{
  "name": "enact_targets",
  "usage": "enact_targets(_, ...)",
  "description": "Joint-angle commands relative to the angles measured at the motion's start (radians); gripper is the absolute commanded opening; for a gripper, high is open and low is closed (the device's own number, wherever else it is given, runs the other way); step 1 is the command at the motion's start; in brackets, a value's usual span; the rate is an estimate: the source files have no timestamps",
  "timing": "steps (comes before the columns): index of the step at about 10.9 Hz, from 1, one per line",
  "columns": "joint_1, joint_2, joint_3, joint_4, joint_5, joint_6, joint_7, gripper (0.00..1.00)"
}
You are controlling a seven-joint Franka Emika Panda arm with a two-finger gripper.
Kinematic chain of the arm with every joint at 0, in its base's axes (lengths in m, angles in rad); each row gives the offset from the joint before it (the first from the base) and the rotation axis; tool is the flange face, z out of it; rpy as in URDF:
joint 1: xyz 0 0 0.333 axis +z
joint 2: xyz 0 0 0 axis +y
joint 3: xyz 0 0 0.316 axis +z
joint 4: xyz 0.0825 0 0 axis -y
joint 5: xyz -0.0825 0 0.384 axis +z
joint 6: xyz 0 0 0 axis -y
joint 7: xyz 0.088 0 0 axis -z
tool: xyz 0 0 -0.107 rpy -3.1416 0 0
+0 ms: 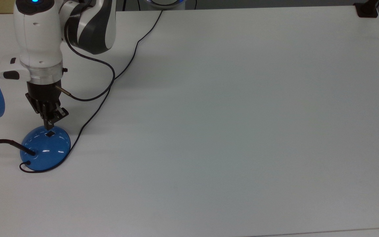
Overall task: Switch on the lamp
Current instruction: 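Press down on the switch atop the blue lamp base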
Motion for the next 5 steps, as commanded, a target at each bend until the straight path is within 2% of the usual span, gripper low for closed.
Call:
enact_targets(1, 0.006, 0.035, -0.021, 0.000, -0.035, 0.057, 0.019, 0.00)
enact_targets(2, 0.006, 0.048, -0.021, 0.000, -0.064, 0.075, 0.019, 0.00)
enact_targets(5, 0.006, 0.057, -0.021, 0.000, -0.075, 0.092, 0.019, 0.00)
